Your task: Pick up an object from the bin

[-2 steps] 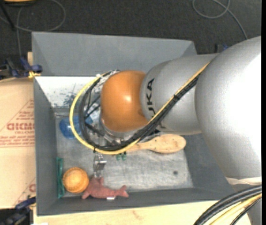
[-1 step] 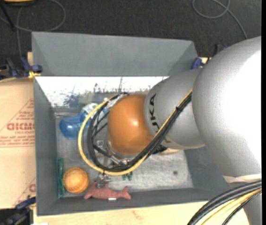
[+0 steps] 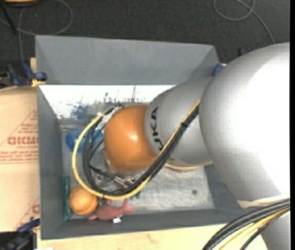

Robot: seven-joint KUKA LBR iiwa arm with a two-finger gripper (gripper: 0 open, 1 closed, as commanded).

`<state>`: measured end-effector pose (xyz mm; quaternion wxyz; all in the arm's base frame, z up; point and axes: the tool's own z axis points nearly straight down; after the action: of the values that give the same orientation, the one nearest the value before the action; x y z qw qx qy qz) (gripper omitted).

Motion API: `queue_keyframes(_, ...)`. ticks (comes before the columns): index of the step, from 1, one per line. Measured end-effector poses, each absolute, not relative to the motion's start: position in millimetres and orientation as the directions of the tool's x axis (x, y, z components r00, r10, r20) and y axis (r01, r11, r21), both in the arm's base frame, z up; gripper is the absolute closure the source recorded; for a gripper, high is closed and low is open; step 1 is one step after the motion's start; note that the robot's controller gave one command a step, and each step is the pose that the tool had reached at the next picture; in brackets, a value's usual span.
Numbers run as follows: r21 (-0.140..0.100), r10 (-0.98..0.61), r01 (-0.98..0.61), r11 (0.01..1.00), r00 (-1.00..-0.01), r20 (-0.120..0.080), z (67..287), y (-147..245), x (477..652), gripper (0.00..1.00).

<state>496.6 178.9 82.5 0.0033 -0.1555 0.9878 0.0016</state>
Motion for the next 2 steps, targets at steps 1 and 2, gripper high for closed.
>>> queue_keyframes(1,0.002,-0.306,-0.306,0.952,-0.952,-0.007,82,179,496.7,1.0)
queue_keyframes(2,-0.001,-0.304,-0.304,0.953,-0.953,0.005,136,165,484.4,1.0)
